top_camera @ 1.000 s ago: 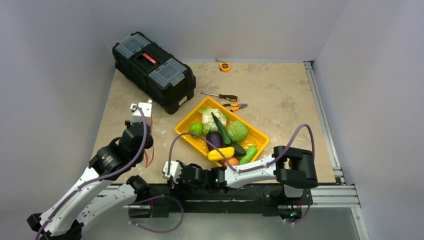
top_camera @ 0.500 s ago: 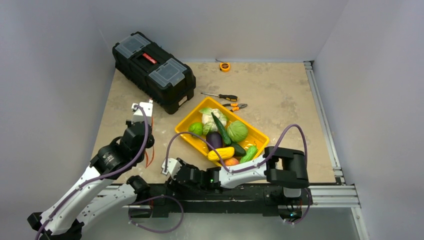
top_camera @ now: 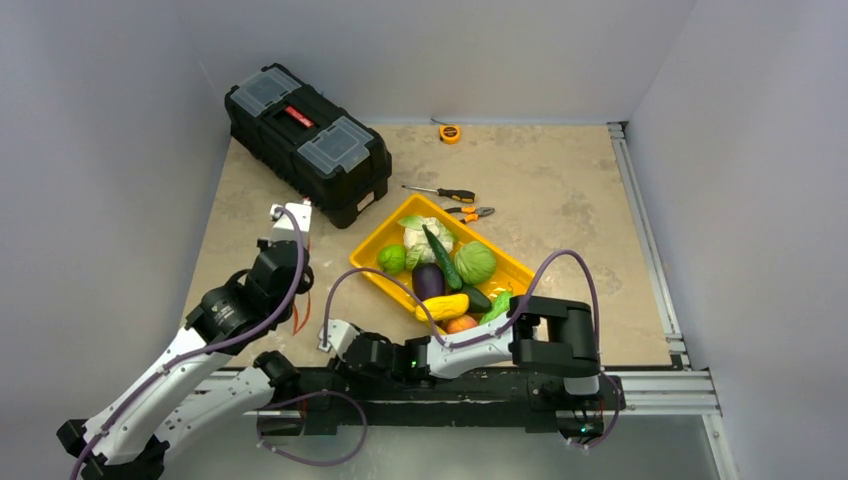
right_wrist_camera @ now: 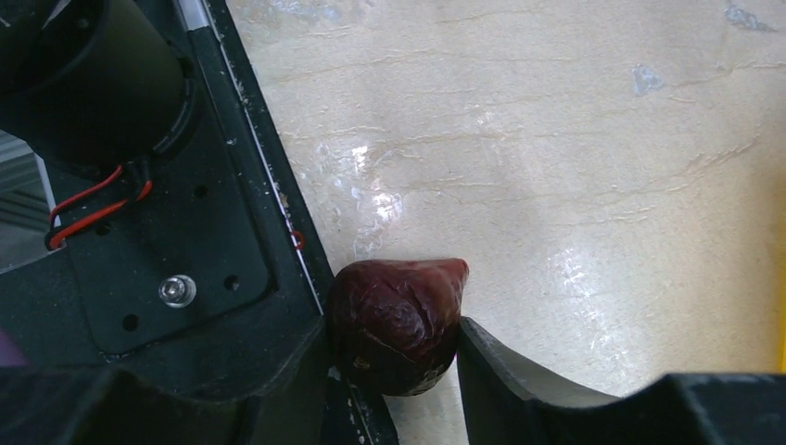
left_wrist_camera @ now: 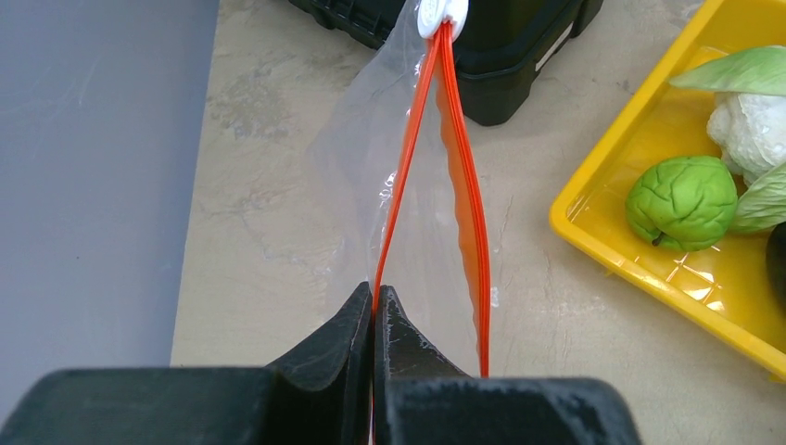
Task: Place the food in the zip-top bag and seal the zipper
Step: Pick up the fake fruit from the center of the board, then place the fake vegetable in the zipper food storage bag.
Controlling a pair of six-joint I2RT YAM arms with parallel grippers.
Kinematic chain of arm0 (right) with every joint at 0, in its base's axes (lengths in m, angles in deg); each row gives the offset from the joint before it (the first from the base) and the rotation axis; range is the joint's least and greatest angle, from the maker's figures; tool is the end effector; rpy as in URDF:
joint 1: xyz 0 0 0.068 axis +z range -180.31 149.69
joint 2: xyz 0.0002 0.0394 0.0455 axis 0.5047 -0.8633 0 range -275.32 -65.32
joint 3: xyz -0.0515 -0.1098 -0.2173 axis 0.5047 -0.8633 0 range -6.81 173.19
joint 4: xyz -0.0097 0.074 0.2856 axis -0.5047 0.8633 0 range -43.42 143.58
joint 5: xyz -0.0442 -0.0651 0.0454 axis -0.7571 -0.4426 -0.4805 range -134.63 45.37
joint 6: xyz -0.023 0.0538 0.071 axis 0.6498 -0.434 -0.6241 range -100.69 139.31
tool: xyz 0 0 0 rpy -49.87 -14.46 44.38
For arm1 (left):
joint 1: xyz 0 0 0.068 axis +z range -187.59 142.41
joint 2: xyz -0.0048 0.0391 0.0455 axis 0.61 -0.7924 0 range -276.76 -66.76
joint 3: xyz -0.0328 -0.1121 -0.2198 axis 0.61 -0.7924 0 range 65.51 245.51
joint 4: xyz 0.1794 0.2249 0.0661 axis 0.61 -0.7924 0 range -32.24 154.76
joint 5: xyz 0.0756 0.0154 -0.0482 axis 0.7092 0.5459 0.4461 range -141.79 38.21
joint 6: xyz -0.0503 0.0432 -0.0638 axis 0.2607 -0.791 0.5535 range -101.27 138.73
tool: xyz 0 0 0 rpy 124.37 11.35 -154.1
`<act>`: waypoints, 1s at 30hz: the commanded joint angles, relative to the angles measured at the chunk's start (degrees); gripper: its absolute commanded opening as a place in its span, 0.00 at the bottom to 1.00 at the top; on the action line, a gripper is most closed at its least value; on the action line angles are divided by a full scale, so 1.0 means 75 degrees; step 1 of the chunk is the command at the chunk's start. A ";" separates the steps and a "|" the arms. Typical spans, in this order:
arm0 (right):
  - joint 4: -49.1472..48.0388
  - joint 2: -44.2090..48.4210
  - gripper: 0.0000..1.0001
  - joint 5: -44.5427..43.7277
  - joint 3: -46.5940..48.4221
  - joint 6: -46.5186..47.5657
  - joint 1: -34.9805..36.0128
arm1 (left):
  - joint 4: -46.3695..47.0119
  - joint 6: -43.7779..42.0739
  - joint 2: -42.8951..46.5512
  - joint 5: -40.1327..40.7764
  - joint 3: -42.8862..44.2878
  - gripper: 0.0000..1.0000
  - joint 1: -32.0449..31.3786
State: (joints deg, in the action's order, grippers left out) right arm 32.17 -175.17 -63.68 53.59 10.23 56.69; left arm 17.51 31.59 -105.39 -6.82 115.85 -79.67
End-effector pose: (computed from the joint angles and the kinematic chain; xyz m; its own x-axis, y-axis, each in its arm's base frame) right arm 0.0506 0.4518 0.0769 -0.1765 -0.5161 -0.8382 -0.9136 0.4029 -0.0557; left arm 0.1903 -0.0932 0.3015 -0.4309 0.1770 -0.8848 -0.0500 0.9744 0.2193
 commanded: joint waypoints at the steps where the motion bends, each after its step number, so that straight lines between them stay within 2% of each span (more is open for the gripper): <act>1: -0.0233 0.0189 0.34 -0.0414 0.0244 -0.0094 0.0026 | 0.0252 -0.0051 -0.0037 -0.0097 -0.0009 0.00 -0.0014; 4: -0.0204 0.0325 0.18 -0.0697 0.0184 -0.0193 0.0034 | 0.0301 -0.0090 -0.0111 -0.0234 0.0001 0.00 -0.0014; 7: -0.0393 0.0678 0.10 -0.1291 -0.0202 -0.0448 0.0027 | 0.0340 -0.0132 -0.0214 -0.0435 -0.0003 0.00 -0.0019; 11: -0.0635 0.1378 0.00 -0.1468 -0.0632 -0.0686 0.0032 | 0.0364 -0.0230 -0.0511 -0.0800 -0.0017 0.00 -0.0014; 17: -0.0977 0.2528 0.00 -0.1986 -0.1083 -0.0560 0.0016 | 0.0317 -0.0366 -0.0990 -0.1428 0.0093 0.00 -0.0019; 22: -0.1299 0.3526 0.00 -0.1910 -0.1441 -0.0548 -0.0002 | 0.0412 -0.0427 -0.0919 -0.1694 0.0034 0.00 -0.0014; 26: -0.2098 0.4298 0.00 -0.1280 -0.1829 -0.0569 -0.0208 | 0.0458 -0.0463 -0.0808 -0.1862 0.0008 0.00 -0.0015; 30: -0.2888 0.4515 0.00 -0.0250 -0.1932 -0.0733 -0.0792 | 0.0511 -0.0467 -0.0597 -0.1872 -0.0049 0.00 -0.0018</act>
State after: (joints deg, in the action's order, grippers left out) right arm 19.71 -143.02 -72.21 39.62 6.25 54.59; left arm 18.82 28.99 -111.73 -19.83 115.83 -79.67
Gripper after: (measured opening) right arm 0.458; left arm 0.005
